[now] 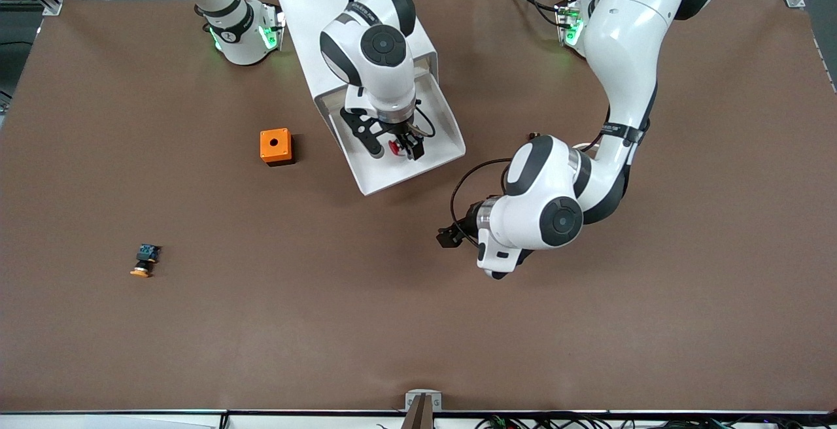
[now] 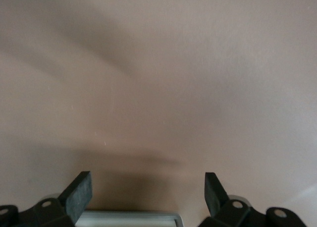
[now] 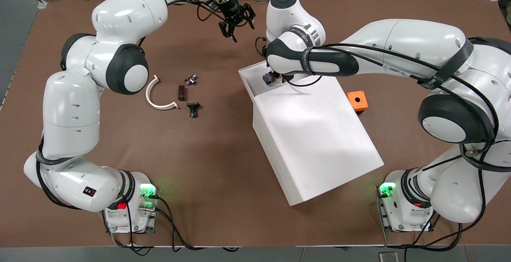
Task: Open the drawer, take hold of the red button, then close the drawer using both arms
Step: 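Lift the red button with the right gripper while the left gripper closes the drawer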
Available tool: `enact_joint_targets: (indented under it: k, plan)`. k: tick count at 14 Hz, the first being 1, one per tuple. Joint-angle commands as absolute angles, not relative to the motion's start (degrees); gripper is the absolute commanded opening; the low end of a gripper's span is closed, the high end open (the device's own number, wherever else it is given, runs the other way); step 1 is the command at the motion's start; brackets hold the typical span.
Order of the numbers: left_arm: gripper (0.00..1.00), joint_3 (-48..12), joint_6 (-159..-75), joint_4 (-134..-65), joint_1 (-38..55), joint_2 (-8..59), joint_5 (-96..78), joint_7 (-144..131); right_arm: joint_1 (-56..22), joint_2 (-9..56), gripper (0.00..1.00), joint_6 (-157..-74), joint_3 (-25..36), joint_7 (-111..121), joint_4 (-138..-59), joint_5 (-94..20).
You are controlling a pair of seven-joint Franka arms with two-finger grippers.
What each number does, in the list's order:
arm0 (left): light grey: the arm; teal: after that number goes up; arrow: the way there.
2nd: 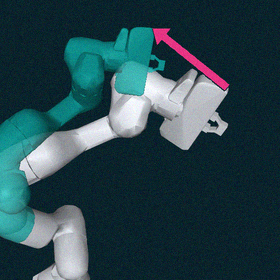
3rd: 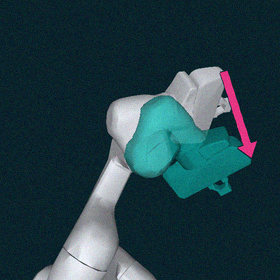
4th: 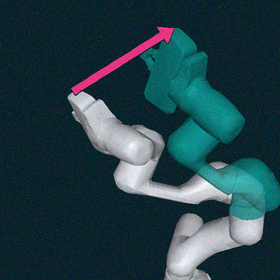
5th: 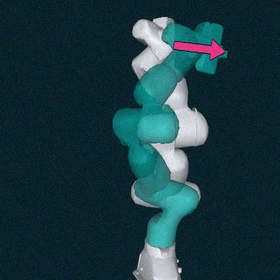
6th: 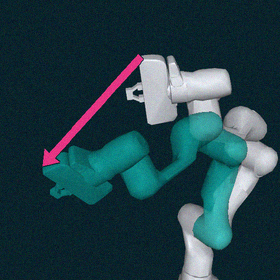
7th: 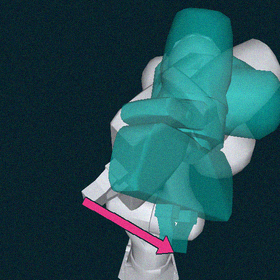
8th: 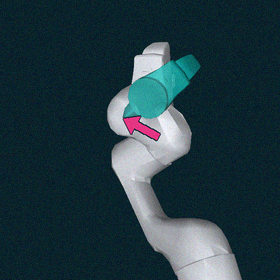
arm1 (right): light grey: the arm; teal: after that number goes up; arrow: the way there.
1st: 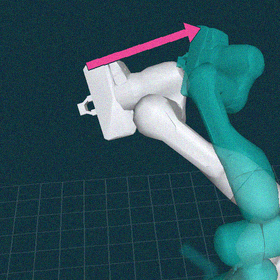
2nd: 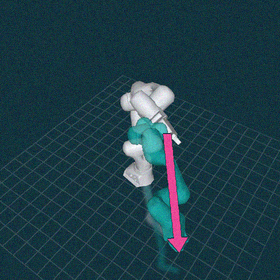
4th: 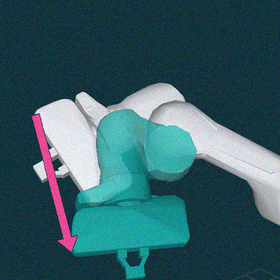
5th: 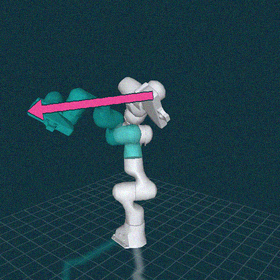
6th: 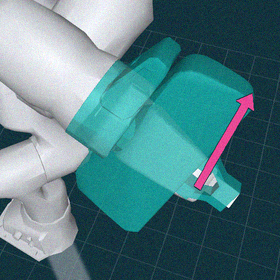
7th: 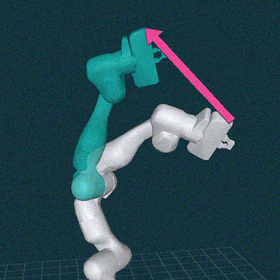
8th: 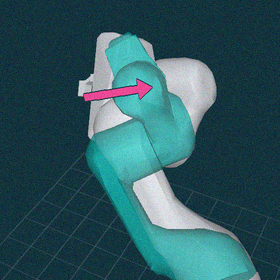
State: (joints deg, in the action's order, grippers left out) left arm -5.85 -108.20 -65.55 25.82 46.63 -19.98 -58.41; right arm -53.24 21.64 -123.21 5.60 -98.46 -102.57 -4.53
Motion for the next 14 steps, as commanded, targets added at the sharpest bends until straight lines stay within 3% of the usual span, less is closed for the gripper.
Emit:
enact_joint_targets:
  k: [1, 4, 6, 7, 9, 10, 14]
  plan:
    - [1.0, -5.7, -110.0, -67.0, 25.9, 45.2, -13.6, -57.1, -54.4, 22.8, 0.97, -123.4, 6.2, -101.2, -101.8, -3.8]
    - [1.0, -5.7, -110.5, -67.1, 26.0, 43.8, -12.4, -57.3, -55.0, 24.3, 0.86, -123.7, 6.2, -101.3, -101.4, -4.7]
    - [1.0, -5.7, -110.5, -67.4, 27.8, 43.5, -7.6, -58.5, -55.1, 24.9, 0.7, -123.7, 6.1, -101.2, -101.0, -4.8]
    - [1.0, -5.7, -110.6, -67.4, 28.8, 43.5, -5.4, -58.6, -55.1, 24.9, 0.56, -123.7, 5.9, -101.1, -100.9, -5.2]
    - [1.0, -5.7, -110.5, -68.2, 29.2, 43.5, -4.7, -60.5, -55.0, 24.8, 0.14, -123.0, 5.9, -101.1, -99.6, -8.2]
    - [1.0, -5.7, -110.2, -68.5, 29.6, 43.4, -4.6, -62.2, -54.9, 24.7, 0.04, -123.0, 5.9, -100.9, -98.9, -8.4]
    - [1.0, -5.7, -109.9, -68.8, 31.3, 43.2, -2.5, -68.4, -53.7, 24.3, 0.01, -120.2, 6.2, -97.1, -96.0, -8.4]
